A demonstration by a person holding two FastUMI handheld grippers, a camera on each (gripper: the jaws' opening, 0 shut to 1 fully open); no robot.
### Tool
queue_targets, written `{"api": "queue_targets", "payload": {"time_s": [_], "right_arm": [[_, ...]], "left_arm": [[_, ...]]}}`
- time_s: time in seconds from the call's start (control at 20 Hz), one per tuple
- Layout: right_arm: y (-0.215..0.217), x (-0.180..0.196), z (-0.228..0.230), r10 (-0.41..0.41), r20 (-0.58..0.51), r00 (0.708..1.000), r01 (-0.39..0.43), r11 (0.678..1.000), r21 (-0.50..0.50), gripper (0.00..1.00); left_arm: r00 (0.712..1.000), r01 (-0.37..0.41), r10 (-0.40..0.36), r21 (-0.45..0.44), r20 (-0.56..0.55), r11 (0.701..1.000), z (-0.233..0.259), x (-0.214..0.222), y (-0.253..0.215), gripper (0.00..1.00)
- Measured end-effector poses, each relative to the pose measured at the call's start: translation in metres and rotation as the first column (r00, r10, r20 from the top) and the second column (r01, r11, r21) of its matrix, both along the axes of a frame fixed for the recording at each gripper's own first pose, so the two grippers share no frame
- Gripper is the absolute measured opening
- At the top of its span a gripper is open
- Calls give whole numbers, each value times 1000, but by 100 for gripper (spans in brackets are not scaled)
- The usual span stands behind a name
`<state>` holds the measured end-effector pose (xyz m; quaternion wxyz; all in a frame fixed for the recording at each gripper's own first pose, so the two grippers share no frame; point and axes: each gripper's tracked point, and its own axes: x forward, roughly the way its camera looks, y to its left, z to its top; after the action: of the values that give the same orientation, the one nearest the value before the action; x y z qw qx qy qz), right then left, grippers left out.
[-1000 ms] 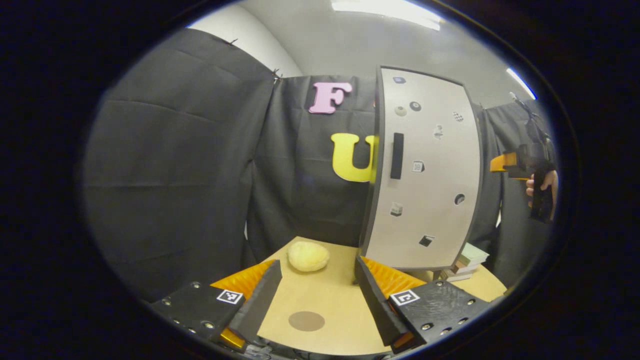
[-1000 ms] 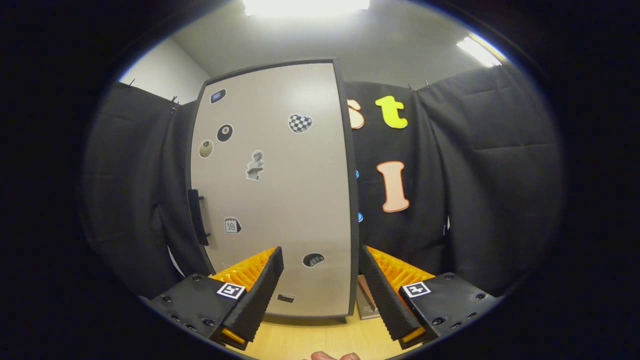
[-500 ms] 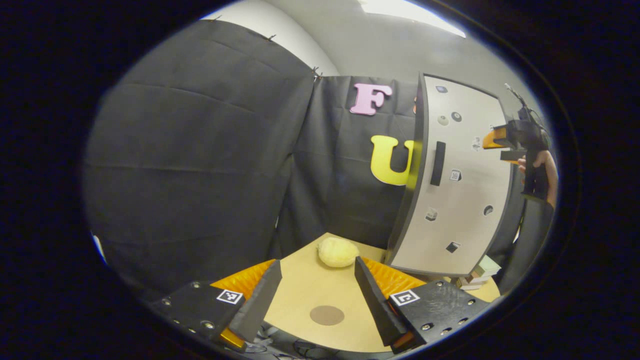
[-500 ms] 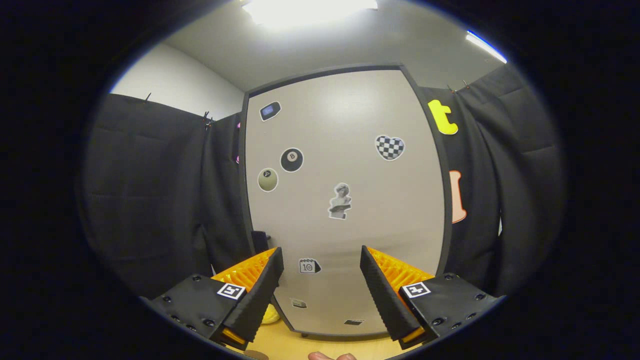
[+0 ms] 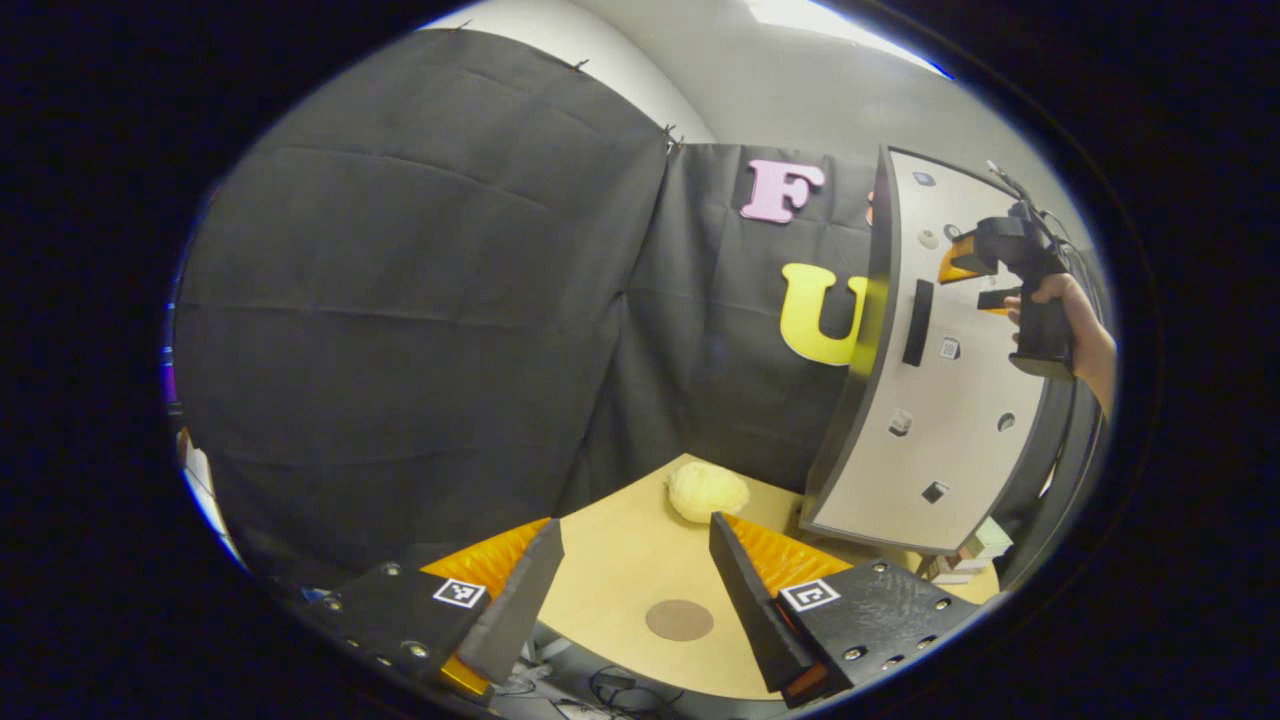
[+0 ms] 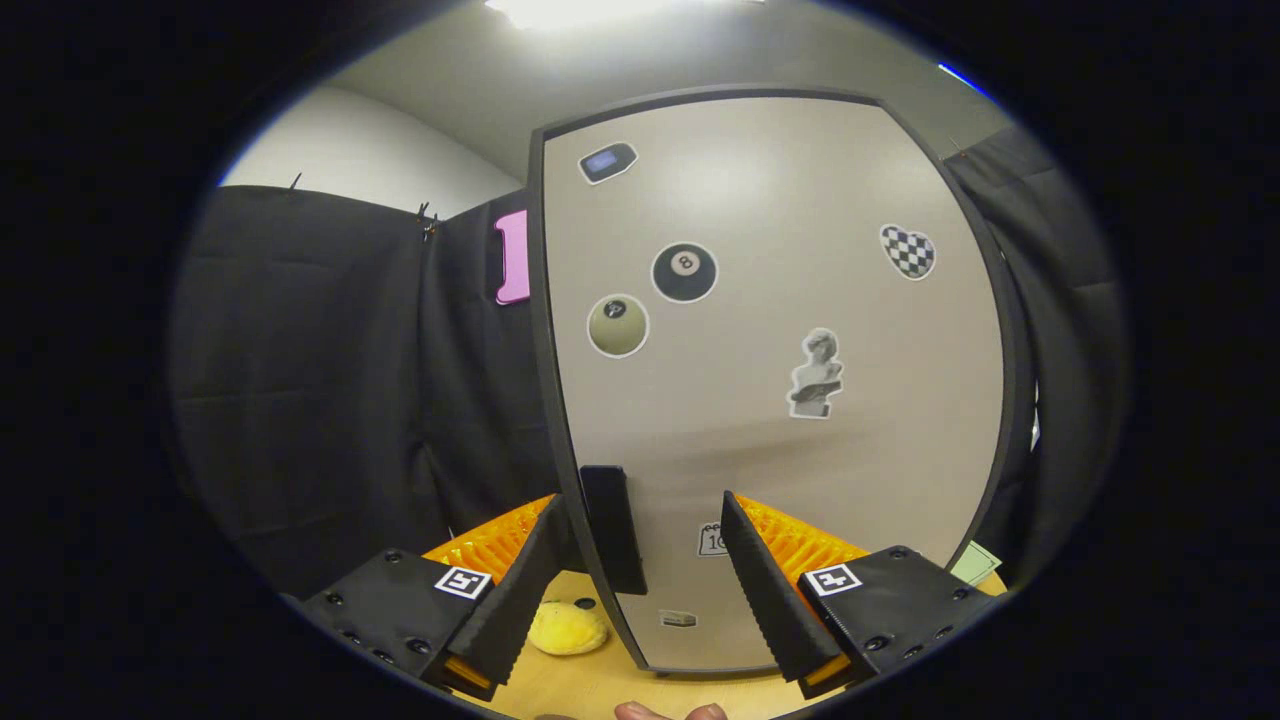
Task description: Open the cabinet door with the right hand, grasp the bottle in the cabinet with the left hand and place it on the coaster, then close the cabinet door with the right hand.
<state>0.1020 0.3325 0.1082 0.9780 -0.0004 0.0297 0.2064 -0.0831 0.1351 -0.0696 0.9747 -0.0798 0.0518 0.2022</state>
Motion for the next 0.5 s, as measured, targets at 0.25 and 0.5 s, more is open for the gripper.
{"api": "queue_targets", "payload": {"time_s": [0.25,0.5], "right_arm": [[24,20,-28,-26,-18,999,24,994,-105,98],[29,38,-45,-84,-19,996,80,987,-140,84]], "left_arm": [[1000,-21,22,40,-15,999,-6,3,14,91],[1000,-21,21,25,-7,999,-9,8,21,91]]}}
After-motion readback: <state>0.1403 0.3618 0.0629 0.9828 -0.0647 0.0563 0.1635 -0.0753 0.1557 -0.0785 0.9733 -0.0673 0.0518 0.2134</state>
